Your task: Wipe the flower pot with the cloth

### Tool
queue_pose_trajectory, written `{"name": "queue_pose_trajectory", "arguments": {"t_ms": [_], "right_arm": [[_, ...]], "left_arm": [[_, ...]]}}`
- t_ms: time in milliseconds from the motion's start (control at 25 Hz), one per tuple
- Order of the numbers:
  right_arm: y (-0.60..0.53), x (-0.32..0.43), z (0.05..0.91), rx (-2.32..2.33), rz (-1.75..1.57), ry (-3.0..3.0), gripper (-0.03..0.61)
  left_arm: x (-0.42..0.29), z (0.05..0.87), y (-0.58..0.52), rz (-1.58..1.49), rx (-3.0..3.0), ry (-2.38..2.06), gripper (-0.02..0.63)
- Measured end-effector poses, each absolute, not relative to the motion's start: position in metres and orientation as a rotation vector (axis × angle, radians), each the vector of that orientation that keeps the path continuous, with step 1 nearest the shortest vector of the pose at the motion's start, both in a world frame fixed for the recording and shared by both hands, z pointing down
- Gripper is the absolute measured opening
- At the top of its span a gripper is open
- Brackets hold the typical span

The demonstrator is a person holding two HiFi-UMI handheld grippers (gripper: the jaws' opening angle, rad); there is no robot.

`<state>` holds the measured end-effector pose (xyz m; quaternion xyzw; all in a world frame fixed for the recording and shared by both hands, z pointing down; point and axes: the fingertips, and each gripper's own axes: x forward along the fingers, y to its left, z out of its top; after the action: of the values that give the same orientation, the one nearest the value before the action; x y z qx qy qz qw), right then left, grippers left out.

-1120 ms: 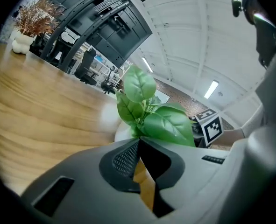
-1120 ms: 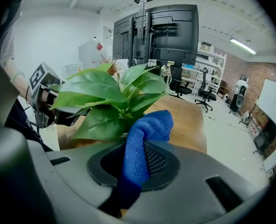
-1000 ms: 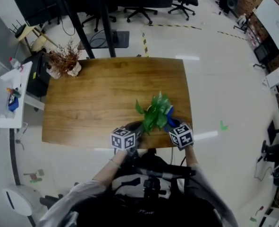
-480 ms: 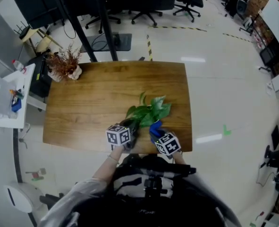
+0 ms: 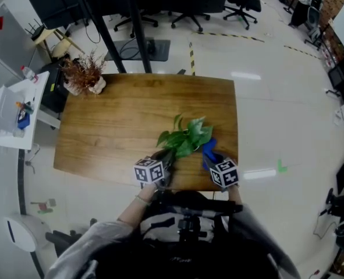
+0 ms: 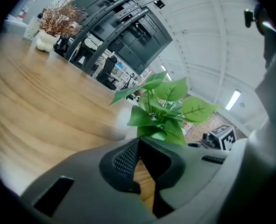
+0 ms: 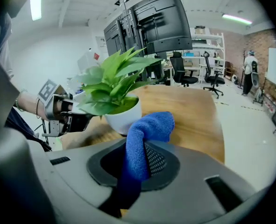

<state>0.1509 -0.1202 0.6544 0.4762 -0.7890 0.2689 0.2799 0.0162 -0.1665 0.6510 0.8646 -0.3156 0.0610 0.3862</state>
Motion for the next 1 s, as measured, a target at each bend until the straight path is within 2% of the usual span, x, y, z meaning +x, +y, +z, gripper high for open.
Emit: {"name": "queue_pose_trajectory", "arguments": {"t_ms": [280, 1000], "right_arm": [[-0.178, 0.153, 0.629, 1.103, 0.479, -2.274, 0.060], [-0.118, 0.078, 0.661, 0.804, 0.579, -2.324, 0.060]], "left_arm": [[0.017, 0.649, -0.163, 0.137, 2.178, -0.840, 0.006], [-0.006, 0.656, -0.219, 0.120, 2.146, -0.983, 0.005]]}}
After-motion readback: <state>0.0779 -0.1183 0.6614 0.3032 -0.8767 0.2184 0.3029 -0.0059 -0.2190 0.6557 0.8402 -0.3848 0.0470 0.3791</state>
